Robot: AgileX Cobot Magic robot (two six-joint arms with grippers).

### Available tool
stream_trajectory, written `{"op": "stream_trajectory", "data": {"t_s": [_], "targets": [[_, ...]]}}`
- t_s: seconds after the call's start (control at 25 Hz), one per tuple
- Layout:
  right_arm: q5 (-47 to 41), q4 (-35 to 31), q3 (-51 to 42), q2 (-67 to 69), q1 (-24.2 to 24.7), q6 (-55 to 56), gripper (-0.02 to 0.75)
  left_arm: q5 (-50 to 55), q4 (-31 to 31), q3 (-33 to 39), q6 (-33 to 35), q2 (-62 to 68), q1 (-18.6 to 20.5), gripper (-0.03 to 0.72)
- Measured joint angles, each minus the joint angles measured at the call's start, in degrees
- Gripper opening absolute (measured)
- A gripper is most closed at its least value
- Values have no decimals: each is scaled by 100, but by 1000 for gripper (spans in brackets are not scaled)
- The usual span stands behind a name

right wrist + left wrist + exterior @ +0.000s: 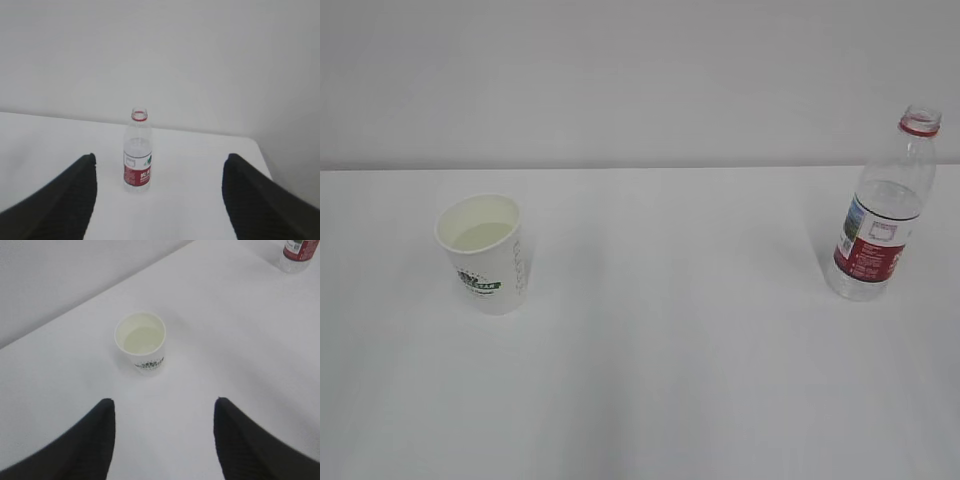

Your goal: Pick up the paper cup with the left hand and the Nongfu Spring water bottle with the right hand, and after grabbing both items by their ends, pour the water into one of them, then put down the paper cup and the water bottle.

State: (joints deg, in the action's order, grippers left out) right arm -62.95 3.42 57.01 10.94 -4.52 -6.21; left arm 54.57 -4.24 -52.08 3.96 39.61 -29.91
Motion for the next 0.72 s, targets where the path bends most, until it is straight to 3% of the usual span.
{"op": "stream_trajectory", "data": {"t_s": [0.44,0.72], "targets": [[-953,63,13,-486,0,621,589,515,11,0,0,-758,0,453],[-1021,102,13,-545,0,621,588,771,239,203,0,-1217,0,453]]}}
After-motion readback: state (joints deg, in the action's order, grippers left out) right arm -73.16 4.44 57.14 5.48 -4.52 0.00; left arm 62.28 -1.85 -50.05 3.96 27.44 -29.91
